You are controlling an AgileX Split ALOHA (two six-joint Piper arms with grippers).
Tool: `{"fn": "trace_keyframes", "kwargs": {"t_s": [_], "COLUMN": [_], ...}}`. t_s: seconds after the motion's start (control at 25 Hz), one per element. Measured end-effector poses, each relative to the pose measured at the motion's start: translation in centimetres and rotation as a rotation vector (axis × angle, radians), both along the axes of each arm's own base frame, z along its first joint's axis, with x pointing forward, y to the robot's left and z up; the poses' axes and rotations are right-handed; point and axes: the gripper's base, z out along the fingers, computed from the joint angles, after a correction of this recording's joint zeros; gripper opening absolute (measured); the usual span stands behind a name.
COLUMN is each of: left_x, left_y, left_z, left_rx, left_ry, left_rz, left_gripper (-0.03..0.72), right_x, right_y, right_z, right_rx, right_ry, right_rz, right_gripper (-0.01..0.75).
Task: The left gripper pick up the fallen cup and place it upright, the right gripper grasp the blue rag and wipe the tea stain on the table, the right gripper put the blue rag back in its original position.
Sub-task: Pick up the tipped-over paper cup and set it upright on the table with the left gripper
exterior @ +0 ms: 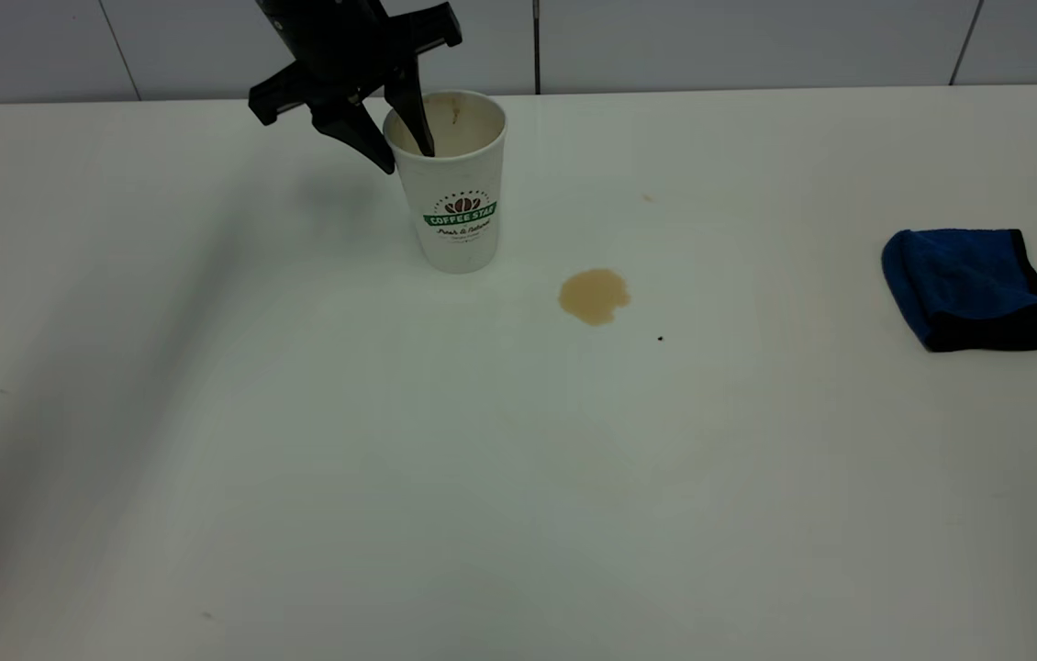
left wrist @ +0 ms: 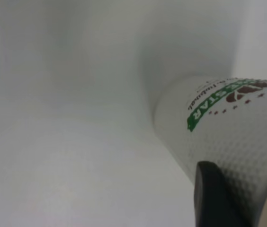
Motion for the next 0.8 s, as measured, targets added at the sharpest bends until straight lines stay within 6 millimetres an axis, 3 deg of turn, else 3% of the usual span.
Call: {"fn": "trace_keyframes", "kwargs": {"t_s": [0.44,0.8], "left_x": [-0.7,-2.2], "left_y": [0.6,1.8], "left_z": [4.3,9.0], "left_rx": [0.008,0.158], "left_ry": [0.007,0.004], "left_rz": [-0.046,-0.316], "left_gripper": [0.345,0.345], "right_x": [0.0,0.0], "right_y": [0.0,0.0], "right_z": [0.0,0.0], "right_rx": [0.0,0.0], "right_ry": [0.0,0.0], "right_rz": [0.0,0.0], "right_gripper": [0.509,0.509]}}
